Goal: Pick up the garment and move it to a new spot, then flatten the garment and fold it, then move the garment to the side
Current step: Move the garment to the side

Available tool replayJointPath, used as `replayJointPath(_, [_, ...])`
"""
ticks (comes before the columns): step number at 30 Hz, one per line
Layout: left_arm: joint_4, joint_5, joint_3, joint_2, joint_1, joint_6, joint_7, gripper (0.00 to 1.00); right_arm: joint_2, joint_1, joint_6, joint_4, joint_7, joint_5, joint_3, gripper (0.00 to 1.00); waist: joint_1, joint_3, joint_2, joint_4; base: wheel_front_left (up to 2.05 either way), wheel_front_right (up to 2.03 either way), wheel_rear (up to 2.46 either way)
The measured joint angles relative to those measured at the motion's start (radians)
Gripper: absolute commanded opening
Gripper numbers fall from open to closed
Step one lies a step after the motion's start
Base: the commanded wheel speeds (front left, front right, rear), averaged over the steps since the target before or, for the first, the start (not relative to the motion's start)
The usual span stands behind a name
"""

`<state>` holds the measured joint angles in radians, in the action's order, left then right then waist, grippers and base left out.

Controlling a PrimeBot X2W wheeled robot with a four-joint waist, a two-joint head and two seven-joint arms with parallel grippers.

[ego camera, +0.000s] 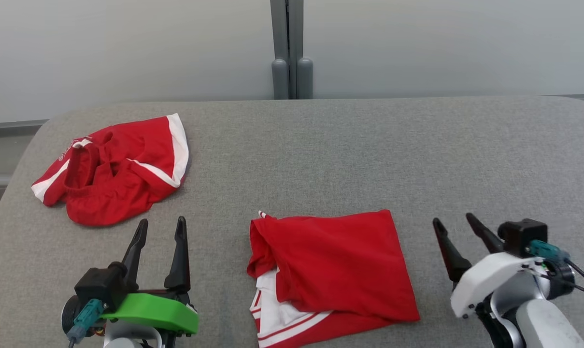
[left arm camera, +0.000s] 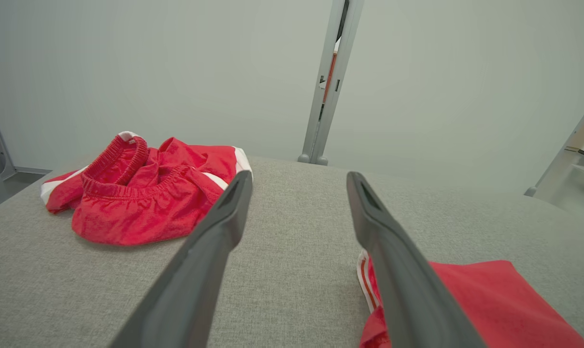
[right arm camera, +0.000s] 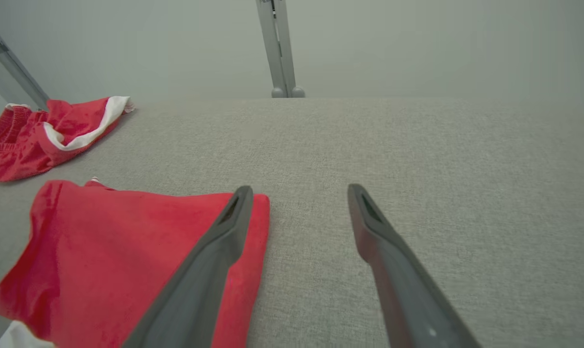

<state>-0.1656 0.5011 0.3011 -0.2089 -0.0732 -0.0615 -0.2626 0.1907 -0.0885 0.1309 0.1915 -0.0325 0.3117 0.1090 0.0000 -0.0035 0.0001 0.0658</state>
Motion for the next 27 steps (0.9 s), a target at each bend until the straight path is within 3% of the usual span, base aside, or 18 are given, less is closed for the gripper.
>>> replayJointPath(9, [-0.015, -0.011, 0.002, 0.017, -0.026, 0.013, 0.0, 1.0, -0.032, -0.111, 0.0, 0.233, -0.128, 0.12, 0.073, 1.0, 0.0, 0.035, 0.0, 0.043, 0.0, 0.0, 0.0])
replayJointPath(18, [-0.031, -0.019, 0.003, 0.028, -0.047, 0.025, 0.0, 1.0, -0.079, -0.181, 0.0, 0.409, -0.154, 0.23, 0.082, 1.0, 0.0, 0.075, 0.0, 0.087, 0.0, 0.0, 0.0])
replayJointPath(19, [-0.032, -0.02, 0.003, 0.028, -0.047, 0.025, 0.0, 1.0, -0.079, -0.186, 0.0, 0.416, -0.154, 0.24, 0.087, 0.83, 0.0, 0.078, 0.0, 0.09, 0.0, 0.0, 0.0])
replayJointPath(20, [-0.034, -0.02, 0.003, 0.029, -0.048, 0.025, 0.0, 1.0, -0.075, -0.19, 0.0, 0.424, -0.155, 0.249, 0.098, 0.47, 0.0, 0.08, 0.0, 0.093, 0.0, 0.0, 0.0])
replayJointPath(21, [-0.035, -0.021, 0.002, 0.03, -0.048, 0.026, 0.0, 1.0, -0.071, -0.195, 0.0, 0.425, -0.151, 0.257, 0.107, 0.0, 0.0, 0.082, 0.0, 0.095, 0.0, 0.0, 0.0])
replayJointPath(27, [-0.033, -0.027, -0.004, 0.031, -0.05, 0.027, 0.0, 1.0, -0.037, -0.236, 0.001, 0.414, -0.074, 0.305, 0.148, 0.0, 0.0, 0.078, 0.0, 0.069, 0.0, 0.0, 0.0])
